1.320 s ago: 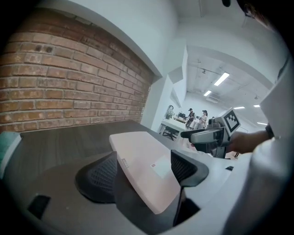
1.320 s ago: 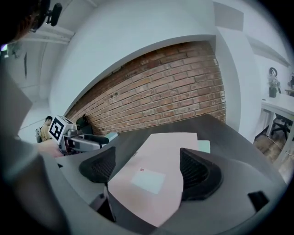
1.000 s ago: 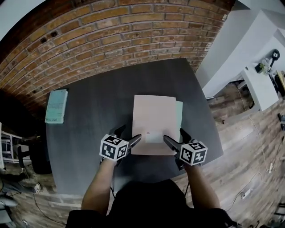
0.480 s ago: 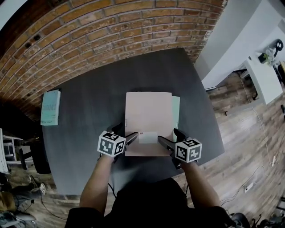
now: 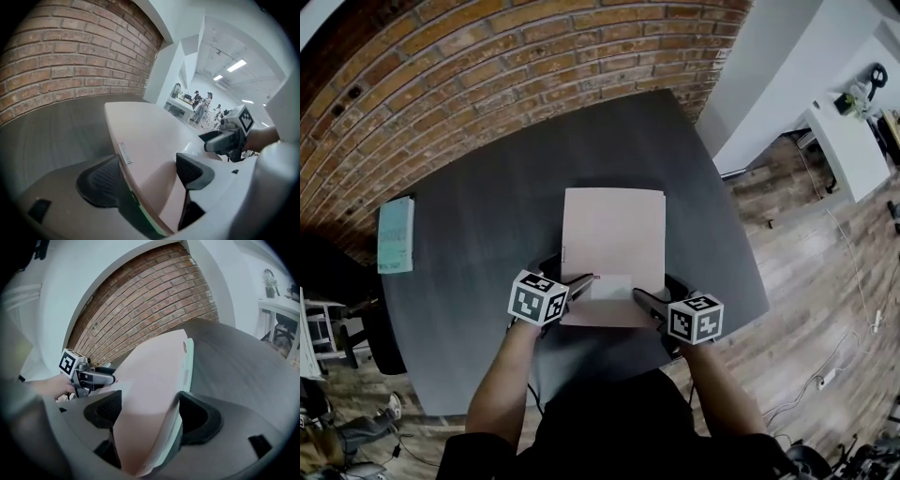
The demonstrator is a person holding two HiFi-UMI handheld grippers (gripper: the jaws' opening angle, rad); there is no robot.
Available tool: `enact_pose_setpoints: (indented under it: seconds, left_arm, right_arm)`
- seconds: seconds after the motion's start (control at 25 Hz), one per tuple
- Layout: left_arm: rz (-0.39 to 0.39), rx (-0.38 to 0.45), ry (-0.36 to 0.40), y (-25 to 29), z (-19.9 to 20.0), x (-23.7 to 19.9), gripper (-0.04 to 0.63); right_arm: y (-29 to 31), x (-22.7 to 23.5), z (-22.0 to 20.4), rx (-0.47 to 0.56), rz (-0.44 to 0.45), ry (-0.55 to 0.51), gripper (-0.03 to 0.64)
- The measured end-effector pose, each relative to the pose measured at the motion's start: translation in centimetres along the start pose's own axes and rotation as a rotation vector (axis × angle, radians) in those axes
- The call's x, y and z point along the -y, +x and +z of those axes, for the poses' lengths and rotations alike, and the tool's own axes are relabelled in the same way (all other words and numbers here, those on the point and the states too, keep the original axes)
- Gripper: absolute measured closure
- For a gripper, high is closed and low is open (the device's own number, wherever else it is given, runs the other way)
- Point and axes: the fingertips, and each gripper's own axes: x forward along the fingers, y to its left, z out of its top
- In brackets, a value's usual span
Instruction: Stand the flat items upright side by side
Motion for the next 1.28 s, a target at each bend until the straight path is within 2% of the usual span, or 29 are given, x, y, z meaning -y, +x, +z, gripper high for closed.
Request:
enact_pose_setpoints:
  seconds: [0.08, 0.24, 0.4, 0.72, 1.12, 1.28]
  left_arm:
    - [-0.035, 0.000, -0.018, 0.7, 0.2, 0.6, 0.201]
    - [-0.100, -0.002, -0.111, 1.3, 0.0, 0.8, 0.190]
    - [-0.111, -0.020, -0.114, 1.2, 0.0, 0.5, 0.165]
    - [-0.184, -0.117, -0.160, 1.7, -0.9, 0.1, 0.110]
    - [-0.323, -0.212, -0.203, 3.2, -1.5, 0.2, 0.077]
    - [-0.352, -0.199, -0.251, 3.2, -1.1, -0.8, 0.074]
  right_arm:
    - [-0.5, 0.6, -0.7, -0.005, -0.012, 0.026, 0.224]
    - [-0.8, 1.6, -1.2, -0.016, 0.011, 0.086, 0.225]
    - [-0.4, 1.8, -0.6, -0.045, 0.049, 0.061, 0.192]
    - [1.1, 2.4, 1.5, -0.099, 0.108, 0.076, 0.117]
    - [3.7, 3.7, 2.2, -0.193, 0.118, 0.147, 0.087]
    - [4.4, 3.6, 2.4, -0.196, 0.098, 0.235, 0.083]
